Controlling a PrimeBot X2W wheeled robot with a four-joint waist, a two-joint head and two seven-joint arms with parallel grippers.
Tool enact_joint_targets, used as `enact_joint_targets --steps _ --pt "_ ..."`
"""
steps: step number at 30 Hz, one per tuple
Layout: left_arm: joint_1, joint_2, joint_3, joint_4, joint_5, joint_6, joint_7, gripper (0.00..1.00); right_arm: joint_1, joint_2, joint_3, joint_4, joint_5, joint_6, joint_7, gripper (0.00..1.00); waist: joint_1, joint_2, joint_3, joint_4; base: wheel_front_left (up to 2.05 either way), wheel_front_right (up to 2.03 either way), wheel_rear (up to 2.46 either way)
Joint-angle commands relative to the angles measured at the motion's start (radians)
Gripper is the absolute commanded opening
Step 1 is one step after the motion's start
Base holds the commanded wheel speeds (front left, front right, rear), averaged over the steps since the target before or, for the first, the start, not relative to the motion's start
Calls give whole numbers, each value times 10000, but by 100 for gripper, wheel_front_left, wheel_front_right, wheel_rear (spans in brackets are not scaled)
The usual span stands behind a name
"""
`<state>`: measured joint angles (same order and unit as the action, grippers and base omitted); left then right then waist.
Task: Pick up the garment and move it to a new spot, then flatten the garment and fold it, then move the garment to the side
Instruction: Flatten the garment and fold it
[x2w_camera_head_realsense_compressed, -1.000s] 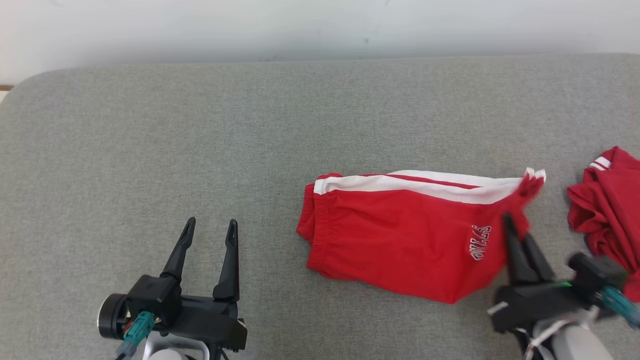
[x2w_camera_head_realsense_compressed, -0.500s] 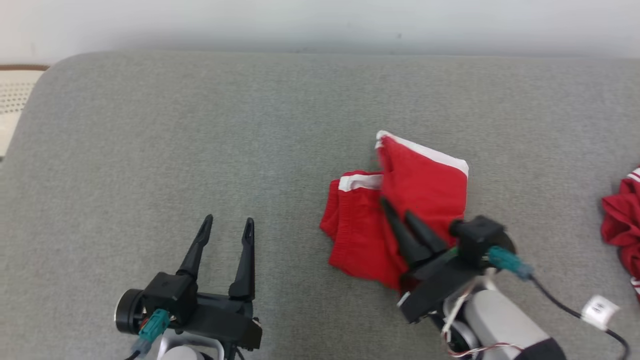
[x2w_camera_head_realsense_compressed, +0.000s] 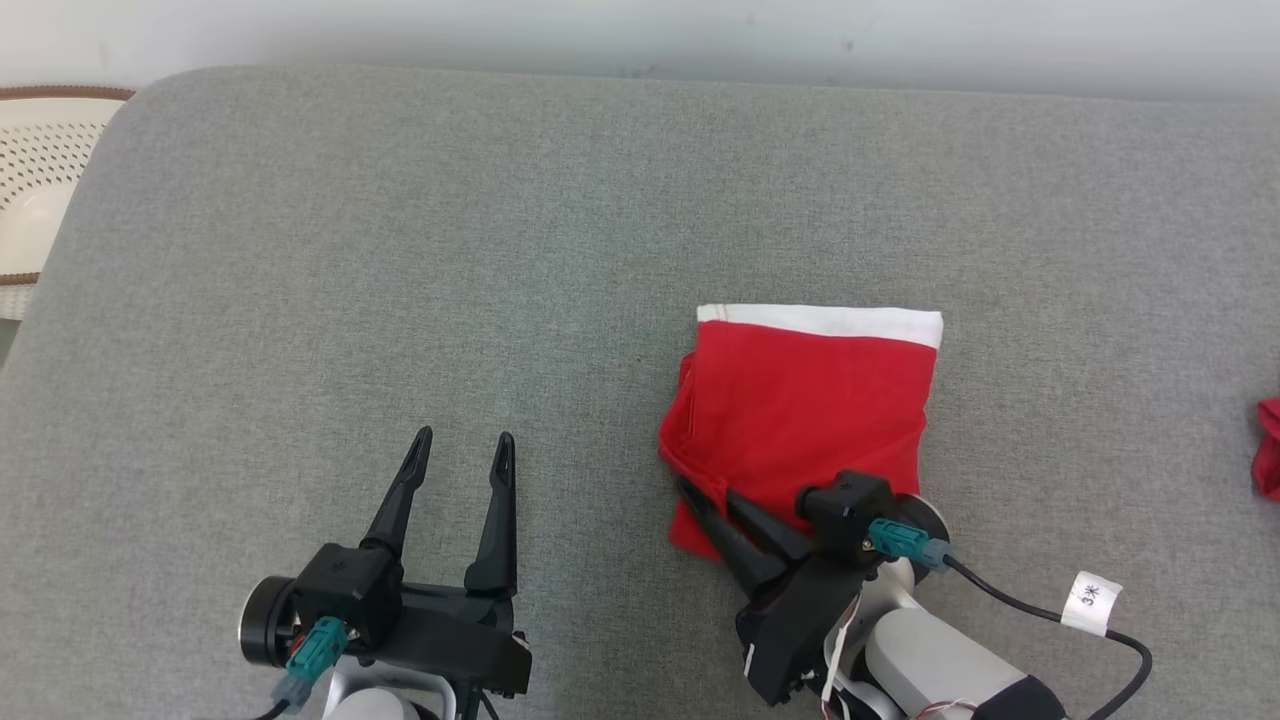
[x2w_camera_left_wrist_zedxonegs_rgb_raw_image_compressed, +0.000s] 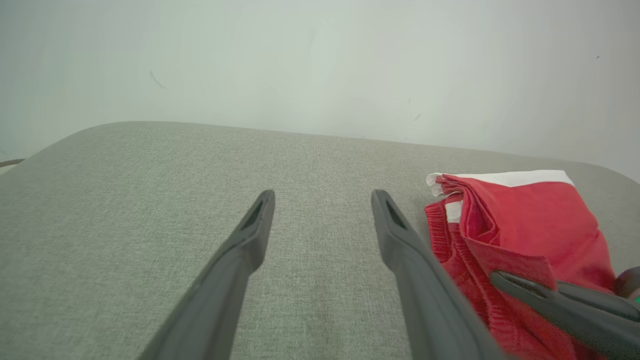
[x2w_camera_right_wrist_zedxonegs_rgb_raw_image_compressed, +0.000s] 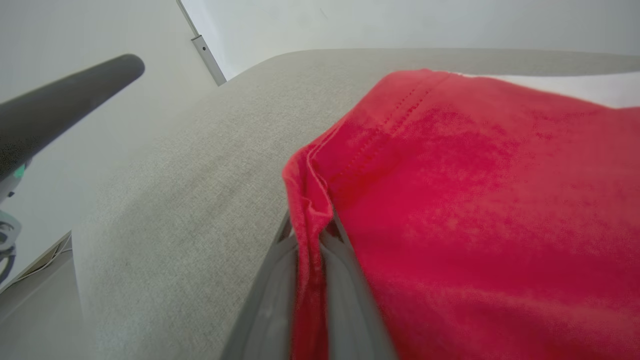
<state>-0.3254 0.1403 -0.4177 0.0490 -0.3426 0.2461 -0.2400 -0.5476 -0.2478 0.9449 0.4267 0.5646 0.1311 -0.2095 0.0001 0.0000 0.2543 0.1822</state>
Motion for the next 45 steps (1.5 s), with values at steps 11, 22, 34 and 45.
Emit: enact_joint_targets --steps 11,22,34,45 --pt "48 104 70 107 -133 84 -101 100 146 -718 585 -882 225 -7 -106 100 -1 0 -129 -334 0 0 0" --pt "222 474 215 -121 -81 221 -9 100 1968 -964 -3567 -3203 -608 -7 -546 100 -1 0 -440 -878 0 0 0" --pt "471 811 229 -542 171 442 40 100 3715 -411 -6865 -4239 -2127 -7 -212 100 -1 0 -841 -1209 0 0 0" --pt "1192 1204 152 -897 292 606 166 100 5361 -48 -7954 -5120 -2696 -7 507 100 -1 0 -1567 -1379 0 0 0"
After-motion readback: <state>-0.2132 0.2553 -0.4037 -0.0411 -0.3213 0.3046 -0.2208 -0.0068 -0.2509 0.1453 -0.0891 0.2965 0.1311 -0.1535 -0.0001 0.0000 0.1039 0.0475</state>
